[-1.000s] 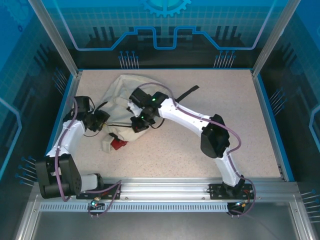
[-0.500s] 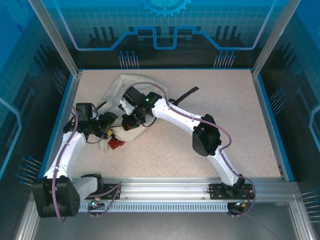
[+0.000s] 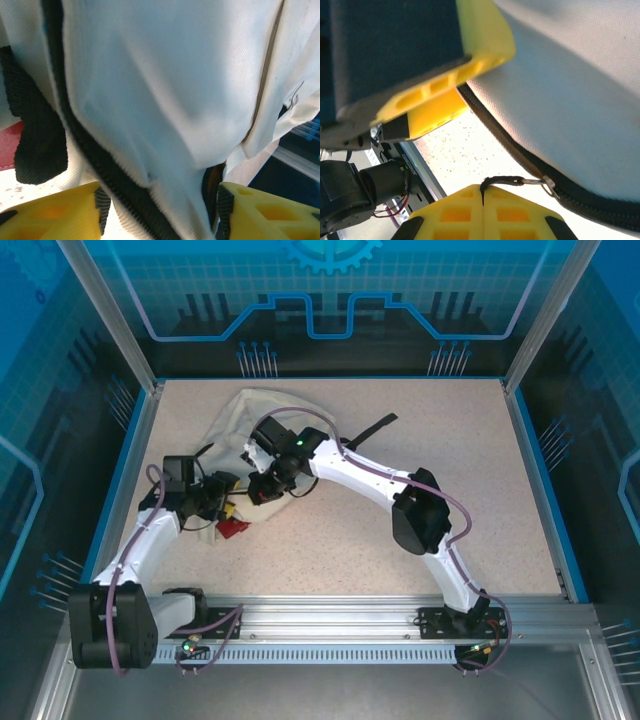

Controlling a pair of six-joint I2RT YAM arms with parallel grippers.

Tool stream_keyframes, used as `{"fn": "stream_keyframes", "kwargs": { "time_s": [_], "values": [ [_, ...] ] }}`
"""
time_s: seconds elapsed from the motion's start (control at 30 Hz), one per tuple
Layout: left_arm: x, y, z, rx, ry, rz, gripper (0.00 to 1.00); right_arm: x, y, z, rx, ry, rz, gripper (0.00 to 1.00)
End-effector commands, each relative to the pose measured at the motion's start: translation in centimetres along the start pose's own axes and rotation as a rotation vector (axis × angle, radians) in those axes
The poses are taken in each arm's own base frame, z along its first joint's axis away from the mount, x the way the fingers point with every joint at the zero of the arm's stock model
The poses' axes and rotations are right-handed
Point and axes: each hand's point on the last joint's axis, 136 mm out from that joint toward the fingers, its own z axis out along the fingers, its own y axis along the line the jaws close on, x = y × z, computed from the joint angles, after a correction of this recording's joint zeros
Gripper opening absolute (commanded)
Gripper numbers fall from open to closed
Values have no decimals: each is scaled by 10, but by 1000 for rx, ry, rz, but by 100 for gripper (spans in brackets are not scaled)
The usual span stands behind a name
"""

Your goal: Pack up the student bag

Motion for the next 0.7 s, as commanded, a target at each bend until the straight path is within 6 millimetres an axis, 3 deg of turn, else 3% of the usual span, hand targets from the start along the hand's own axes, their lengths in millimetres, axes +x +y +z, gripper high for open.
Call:
{"fn": "stream_keyframes", "kwargs": {
  "time_s": [0.0,0.07,0.27,0.5,0.67],
  "values": [
    [-7,-1,6,4,-31,6,46,0,6,-19,9,-30,-20,0],
    [-9,5,8,-15,-39,15,31,4,-7,-23,72,-30,-9,0],
    [-12,28,7,-103,-70,53,1,9,-54,-44,268,-46,56,0],
    [-10,43,5,-151,-70,80,0,12,-125,-65,489,-44,183,0],
    [-7,49,3,-168,-65,99,0,4,-156,-73,572,-60,223,0]
  ]
}}
